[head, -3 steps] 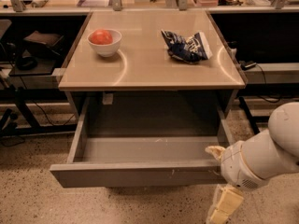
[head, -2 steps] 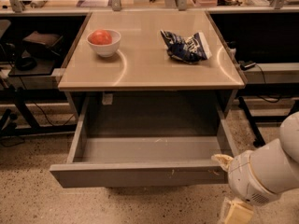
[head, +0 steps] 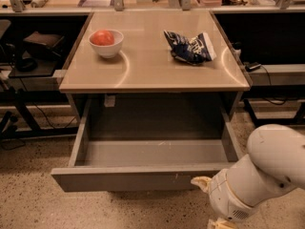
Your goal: Close top drawer
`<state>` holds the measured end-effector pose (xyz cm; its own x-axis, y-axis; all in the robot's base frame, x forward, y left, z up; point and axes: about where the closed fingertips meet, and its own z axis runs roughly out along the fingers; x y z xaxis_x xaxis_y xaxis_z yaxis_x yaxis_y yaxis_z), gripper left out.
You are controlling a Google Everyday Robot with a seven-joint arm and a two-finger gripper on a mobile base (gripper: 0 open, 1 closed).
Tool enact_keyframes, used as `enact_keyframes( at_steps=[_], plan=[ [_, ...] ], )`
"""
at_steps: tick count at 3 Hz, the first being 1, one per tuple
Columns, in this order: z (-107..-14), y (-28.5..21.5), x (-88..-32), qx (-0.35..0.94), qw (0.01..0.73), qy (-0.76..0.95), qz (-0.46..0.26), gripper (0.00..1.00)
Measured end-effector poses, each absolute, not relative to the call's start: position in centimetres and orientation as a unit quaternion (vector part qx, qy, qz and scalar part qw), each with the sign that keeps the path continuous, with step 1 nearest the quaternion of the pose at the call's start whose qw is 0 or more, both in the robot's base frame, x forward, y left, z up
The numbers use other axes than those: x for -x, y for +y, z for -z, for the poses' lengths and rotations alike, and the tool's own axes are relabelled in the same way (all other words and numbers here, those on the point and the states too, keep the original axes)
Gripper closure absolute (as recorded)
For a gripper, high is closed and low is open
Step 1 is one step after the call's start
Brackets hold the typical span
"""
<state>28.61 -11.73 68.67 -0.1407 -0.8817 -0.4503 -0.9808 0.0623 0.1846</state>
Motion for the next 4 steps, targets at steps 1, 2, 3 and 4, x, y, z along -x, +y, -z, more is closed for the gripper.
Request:
enact_keyframes(
  at_steps=[1, 2, 3, 4],
  plan=[
    [-63.6, -11.2, -26.9, 0.643, 0.08, 0.71, -0.277, 0.0],
    [-59.6, -12.5, -28.9, 0.601, 0.081, 0.742, -0.286, 0.0],
    [-59.5, -17.0, -34.9, 0.51, 0.125, 0.818, -0.235, 0.0],
    [-60.0, -18.0, -35.8, 0.49, 0.135, 0.831, -0.224, 0.0]
  ],
)
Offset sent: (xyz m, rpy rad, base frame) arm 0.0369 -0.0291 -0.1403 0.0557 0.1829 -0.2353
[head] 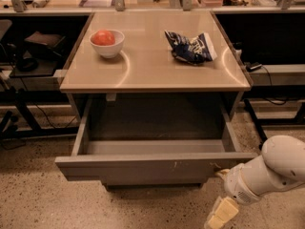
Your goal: Close top drawer
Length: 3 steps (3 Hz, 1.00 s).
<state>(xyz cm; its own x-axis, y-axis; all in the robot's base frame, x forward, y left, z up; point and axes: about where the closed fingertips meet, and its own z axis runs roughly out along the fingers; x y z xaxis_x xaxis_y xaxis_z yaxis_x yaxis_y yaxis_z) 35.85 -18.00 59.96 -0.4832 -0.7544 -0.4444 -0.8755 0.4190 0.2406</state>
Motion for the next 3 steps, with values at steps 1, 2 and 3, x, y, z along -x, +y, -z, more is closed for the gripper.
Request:
enact_keyframes(
  at_steps=[1, 2, 3],
  plan=[
    [-62.0, -20.1, -40.9, 0.436, 0.171, 0.861, -0.196, 0.0],
    [-62.0, -20.1, -40.8, 0.435, 0.172, 0.862, -0.196, 0.0],
    [-62.9, -17.5, -44.8, 0.432, 0.191, 0.857, -0.206, 0.0]
  ],
)
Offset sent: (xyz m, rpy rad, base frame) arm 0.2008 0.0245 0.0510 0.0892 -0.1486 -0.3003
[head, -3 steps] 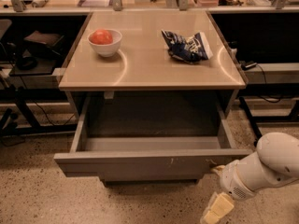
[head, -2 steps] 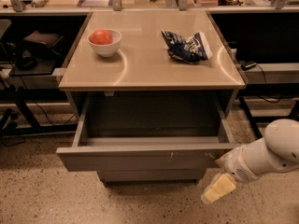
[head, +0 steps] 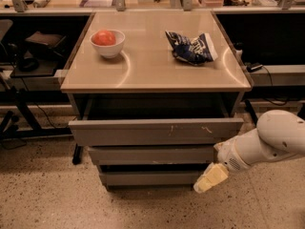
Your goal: Close top drawer
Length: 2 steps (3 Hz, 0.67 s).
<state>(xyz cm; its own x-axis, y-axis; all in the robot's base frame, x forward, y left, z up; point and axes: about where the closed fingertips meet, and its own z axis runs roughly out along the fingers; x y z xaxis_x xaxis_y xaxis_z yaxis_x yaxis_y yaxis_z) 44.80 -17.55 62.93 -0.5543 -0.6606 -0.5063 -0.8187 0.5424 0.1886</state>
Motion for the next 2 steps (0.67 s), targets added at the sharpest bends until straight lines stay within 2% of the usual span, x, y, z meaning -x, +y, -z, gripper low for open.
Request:
enact_keyframes(
  at_steps=[1, 2],
  plan=[
    [-62.9, -17.5, -44.8, 0.432, 0.192, 0.857, -0.206, 0.0],
    [-63.0, -16.5, -47.6, 0.436, 0.214, 0.847, -0.217, 0.0]
  ],
)
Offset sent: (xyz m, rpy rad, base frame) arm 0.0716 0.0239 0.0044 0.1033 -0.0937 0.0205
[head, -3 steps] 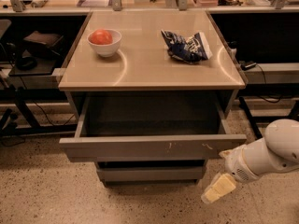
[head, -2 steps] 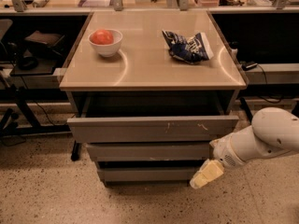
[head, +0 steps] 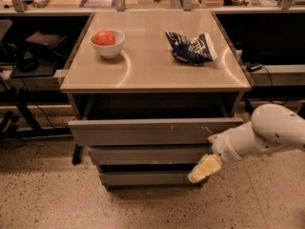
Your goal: Close top drawer
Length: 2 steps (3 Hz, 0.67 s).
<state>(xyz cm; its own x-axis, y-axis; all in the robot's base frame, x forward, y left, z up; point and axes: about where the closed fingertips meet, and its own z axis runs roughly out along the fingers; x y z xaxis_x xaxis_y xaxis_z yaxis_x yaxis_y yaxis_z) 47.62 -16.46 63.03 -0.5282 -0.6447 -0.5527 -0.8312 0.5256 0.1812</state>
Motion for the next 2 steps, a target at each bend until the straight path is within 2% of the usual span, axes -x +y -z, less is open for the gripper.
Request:
enact_keyframes(
  at_steps=[1, 2],
  plan=[
    [-64.47, -15.02, -51.79, 0.433, 0.251, 0.833, -0.234, 0.0],
    [-64.48, -15.03, -51.7, 0.433, 0.251, 0.833, -0.234, 0.0]
  ],
)
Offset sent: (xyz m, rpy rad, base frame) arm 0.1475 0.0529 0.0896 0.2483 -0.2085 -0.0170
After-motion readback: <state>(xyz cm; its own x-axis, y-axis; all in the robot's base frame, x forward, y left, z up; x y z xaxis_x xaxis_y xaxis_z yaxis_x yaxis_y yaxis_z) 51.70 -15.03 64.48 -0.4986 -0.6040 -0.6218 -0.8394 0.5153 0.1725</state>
